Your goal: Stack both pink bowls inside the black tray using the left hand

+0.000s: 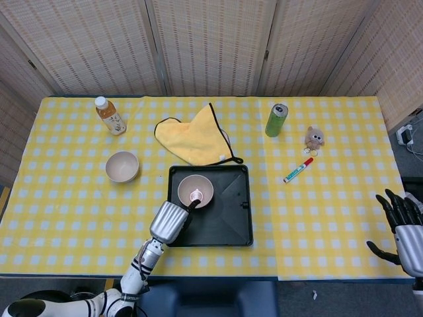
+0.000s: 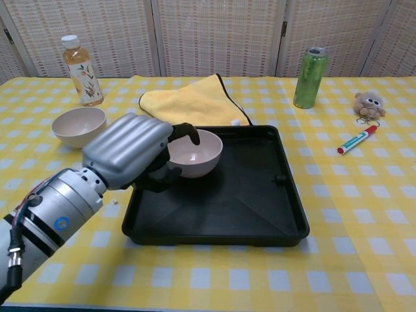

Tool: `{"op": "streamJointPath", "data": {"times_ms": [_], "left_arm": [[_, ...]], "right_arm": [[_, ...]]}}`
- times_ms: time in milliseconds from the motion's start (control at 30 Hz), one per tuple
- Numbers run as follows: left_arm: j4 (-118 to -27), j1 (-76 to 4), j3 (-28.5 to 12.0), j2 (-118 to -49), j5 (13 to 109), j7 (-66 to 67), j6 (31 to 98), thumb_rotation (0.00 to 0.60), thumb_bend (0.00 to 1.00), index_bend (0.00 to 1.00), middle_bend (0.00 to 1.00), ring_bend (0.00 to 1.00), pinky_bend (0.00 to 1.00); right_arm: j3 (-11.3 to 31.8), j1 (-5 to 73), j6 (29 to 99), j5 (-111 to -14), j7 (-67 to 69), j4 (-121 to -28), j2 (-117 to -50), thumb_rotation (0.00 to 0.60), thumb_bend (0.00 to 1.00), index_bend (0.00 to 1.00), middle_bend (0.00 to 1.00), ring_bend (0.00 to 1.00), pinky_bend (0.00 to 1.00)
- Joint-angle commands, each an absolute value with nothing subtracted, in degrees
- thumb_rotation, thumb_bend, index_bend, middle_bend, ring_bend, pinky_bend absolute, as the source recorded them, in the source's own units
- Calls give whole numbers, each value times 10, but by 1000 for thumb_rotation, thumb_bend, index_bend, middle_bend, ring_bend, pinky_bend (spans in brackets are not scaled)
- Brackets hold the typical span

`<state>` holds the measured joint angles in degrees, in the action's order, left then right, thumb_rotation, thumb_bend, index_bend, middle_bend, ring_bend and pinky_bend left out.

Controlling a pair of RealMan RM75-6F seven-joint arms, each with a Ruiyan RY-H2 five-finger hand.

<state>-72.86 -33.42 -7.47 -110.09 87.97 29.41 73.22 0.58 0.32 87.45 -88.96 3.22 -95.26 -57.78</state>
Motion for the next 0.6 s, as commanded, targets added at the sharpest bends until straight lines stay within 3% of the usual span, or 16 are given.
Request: {"op": "streamJointPath", "data": {"times_ms": [33,333,600], "left_arm": [[-751,-328,-89,-1074,875,303,748,600,484,327,1000,1000,1000],[-758,-308,-142,-993,794,311,744,600,485,395,1000,1000,1000],[-721,-311,-162,-993,720,342,718,600,458,464,1000,1000,1000]], "right_arm": [[5,3,874,-892,32,-953,-578,600,214,0,0,0,0],[1,2,874,-898,24,-956,-579,600,214,0,0,0,0],[1,7,860,-893,8,-961,-586,600,214,0,0,0,0]]}}
